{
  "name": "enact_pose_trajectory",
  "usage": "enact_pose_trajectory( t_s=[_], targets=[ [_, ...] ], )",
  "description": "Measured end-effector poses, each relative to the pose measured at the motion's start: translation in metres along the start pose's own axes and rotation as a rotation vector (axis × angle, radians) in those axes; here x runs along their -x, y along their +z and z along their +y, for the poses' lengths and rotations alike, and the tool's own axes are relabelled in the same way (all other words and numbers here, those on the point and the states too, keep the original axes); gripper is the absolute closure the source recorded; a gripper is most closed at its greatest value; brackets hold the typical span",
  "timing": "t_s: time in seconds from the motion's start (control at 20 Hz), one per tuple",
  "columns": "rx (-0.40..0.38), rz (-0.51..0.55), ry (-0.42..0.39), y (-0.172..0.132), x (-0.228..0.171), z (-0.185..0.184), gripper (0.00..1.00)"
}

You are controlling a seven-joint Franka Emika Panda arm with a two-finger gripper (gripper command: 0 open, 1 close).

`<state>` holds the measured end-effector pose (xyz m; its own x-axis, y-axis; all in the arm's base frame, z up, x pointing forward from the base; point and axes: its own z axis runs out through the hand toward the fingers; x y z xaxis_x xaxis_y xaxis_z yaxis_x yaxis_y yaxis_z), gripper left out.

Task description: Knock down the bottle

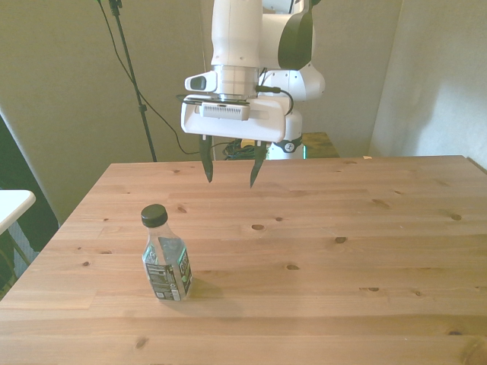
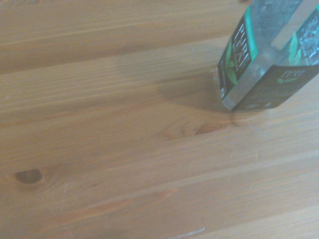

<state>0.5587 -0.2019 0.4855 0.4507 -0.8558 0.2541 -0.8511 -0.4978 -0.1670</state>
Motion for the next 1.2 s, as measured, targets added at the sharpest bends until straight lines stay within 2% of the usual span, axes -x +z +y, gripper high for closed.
enact_pose_trajectory(
  t_s=[0.6,1.2],
  targets=[
    [0.001,0.083,0.063,0.026,-0.067,-0.003,1.0],
    [-0.043,0.101,0.11,0.026,-0.099,-0.013,1.0]
  ],
)
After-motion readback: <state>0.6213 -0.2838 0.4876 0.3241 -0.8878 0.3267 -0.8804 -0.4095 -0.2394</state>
